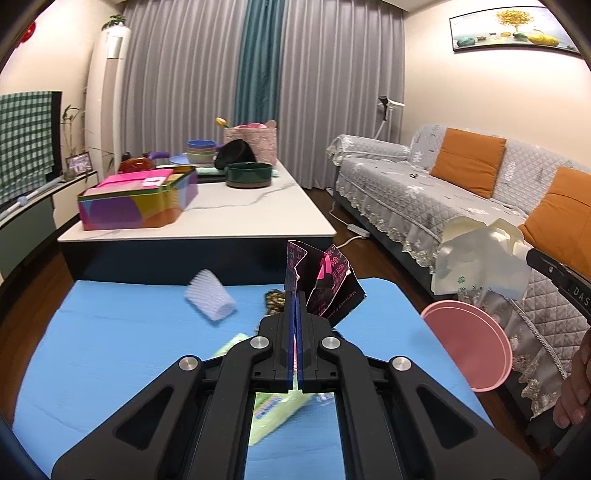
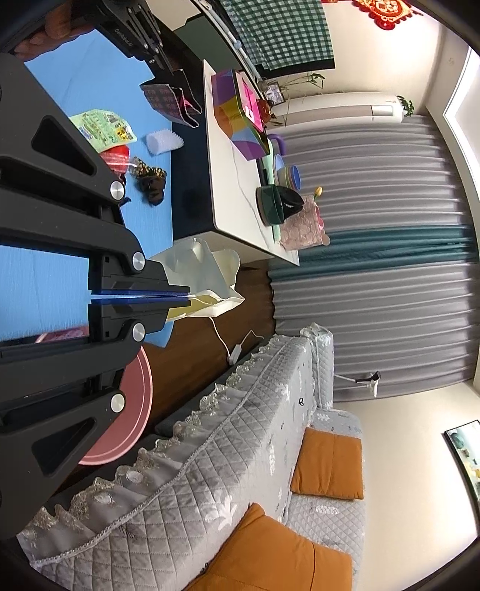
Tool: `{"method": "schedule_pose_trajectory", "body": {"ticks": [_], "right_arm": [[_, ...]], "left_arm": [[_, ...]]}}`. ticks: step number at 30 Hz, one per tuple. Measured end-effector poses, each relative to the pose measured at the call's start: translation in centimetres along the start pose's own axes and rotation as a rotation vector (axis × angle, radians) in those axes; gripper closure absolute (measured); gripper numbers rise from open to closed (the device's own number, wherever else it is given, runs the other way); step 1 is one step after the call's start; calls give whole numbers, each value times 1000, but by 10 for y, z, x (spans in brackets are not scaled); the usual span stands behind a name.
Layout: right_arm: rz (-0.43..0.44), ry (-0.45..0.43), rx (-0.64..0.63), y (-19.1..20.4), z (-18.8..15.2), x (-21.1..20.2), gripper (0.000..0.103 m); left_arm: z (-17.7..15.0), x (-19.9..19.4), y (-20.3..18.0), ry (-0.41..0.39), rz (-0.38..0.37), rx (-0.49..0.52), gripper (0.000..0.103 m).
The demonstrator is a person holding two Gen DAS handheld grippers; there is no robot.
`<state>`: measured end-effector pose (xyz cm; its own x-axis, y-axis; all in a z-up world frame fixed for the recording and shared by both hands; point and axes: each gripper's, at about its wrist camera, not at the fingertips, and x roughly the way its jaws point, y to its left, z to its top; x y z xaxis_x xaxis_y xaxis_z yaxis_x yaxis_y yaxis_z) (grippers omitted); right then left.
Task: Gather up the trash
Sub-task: 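Carry the card and foam box in both grippers over the pink bin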
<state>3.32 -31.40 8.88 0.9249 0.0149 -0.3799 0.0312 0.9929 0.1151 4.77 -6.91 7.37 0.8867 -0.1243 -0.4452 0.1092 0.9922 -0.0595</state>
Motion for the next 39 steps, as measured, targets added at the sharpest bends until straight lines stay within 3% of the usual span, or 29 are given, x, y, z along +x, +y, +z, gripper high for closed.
{"method": "schedule_pose_trajectory", "body": {"ticks": [39], "right_arm": [[-240,19,135,-128,-19,23,102]], "left_arm": [[-11,81,-181,116,-285,98,103]]}}
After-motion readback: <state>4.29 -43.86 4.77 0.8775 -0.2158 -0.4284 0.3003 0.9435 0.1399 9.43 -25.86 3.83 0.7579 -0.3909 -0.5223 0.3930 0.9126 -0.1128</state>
